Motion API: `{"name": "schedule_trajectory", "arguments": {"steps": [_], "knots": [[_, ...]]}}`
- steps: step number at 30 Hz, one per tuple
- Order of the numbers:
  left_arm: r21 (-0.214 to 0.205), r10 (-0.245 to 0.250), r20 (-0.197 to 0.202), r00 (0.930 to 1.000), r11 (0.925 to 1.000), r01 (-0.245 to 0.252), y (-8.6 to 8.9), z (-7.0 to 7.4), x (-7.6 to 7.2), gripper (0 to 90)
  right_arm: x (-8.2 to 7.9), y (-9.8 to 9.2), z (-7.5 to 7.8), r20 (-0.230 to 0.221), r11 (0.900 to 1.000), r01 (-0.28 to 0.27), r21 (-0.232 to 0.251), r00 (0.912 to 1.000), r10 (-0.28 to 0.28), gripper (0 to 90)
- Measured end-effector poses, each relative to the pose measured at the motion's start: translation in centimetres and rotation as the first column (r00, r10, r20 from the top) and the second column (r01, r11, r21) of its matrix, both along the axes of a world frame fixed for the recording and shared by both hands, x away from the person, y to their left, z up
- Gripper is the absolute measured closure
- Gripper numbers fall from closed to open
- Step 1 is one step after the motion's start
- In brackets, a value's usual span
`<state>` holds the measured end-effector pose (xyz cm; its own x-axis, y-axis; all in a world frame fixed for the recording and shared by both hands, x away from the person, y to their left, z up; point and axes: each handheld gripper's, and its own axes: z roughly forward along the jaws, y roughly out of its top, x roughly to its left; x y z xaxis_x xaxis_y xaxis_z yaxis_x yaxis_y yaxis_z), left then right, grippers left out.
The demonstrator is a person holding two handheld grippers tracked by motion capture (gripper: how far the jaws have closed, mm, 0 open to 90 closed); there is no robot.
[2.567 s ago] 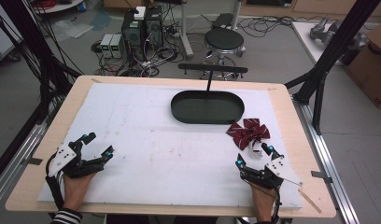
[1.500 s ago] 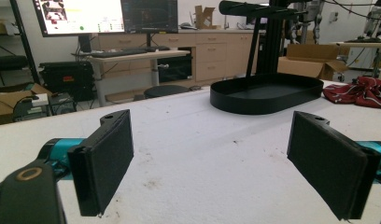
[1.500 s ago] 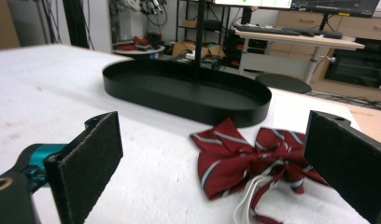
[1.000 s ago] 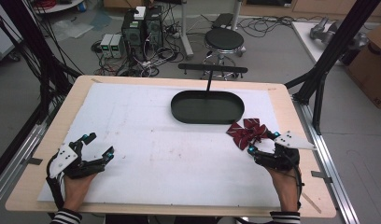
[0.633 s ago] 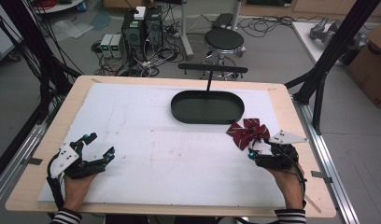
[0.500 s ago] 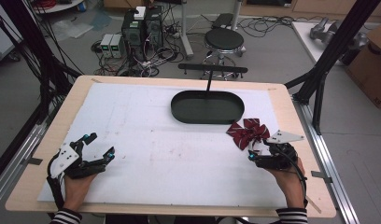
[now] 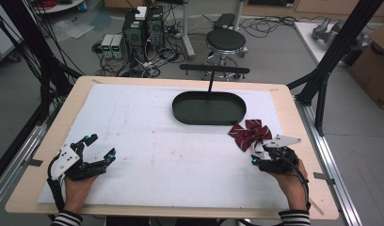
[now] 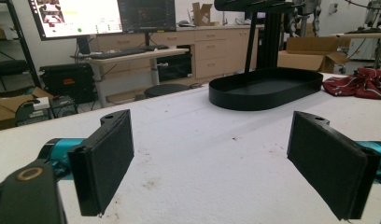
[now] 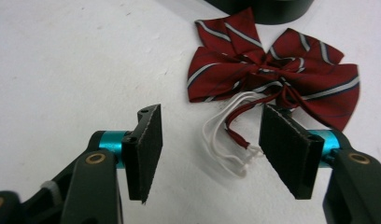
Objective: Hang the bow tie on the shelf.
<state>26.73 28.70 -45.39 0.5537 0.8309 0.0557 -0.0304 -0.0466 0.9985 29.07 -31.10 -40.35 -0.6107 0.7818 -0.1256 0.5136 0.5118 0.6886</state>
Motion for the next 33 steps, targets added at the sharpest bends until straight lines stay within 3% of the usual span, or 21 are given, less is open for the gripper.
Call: {"name": "schedule_trajectory", "arguments": {"steps": [5, 7, 13, 22, 26, 33], "knots": [[-0.001, -0.001, -0.002, 1.0, 1.0, 0.001, 0.0, 0.0, 0.0, 15.0, 0.1, 0.3, -0.4, -0.025, 0.999, -0.01, -0.043, 0.9997, 0.009, 44.3], [0.0, -0.001, -0.002, 1.0, 1.0, 0.001, 0.0, 0.0, 0.0, 15.0, 0.3, 0.4, -0.4, -0.024, 0.9979, 0.001, -0.064, 0.9997, -0.002, 50.5], [-0.002, 0.0, -0.002, 1.0, 1.0, 0.0, 0.1, 0.0, 0.0, 15.0, 0.8, 0.7, -0.8, -0.056, 0.9944, -0.024, -0.103, 0.9983, 0.018, 52.4], [-0.004, 0.0, -0.004, 1.0, 1.0, 0.0, 0.1, 0.0, 0.0, 15.0, 1.6, 0.9, -1.4, -0.084, 0.9908, -0.021, -0.134, 0.9964, 0.01, 58.5], [-0.006, 0.001, -0.004, 1.0, 1.0, -0.001, 0.1, 0.0, 0.0, 15.0, 2.0, 1.0, -1.5, -0.102, 0.9935, -0.013, -0.113, 0.9948, 0.001, 63.9], [-0.009, 0.001, -0.005, 1.0, 1.0, -0.001, 0.1, 0.0, 0.0, 15.0, 2.4, 1.1, -1.7, -0.122, 0.9903, -0.017, -0.138, 0.9925, 0.0, 65.7]]}}
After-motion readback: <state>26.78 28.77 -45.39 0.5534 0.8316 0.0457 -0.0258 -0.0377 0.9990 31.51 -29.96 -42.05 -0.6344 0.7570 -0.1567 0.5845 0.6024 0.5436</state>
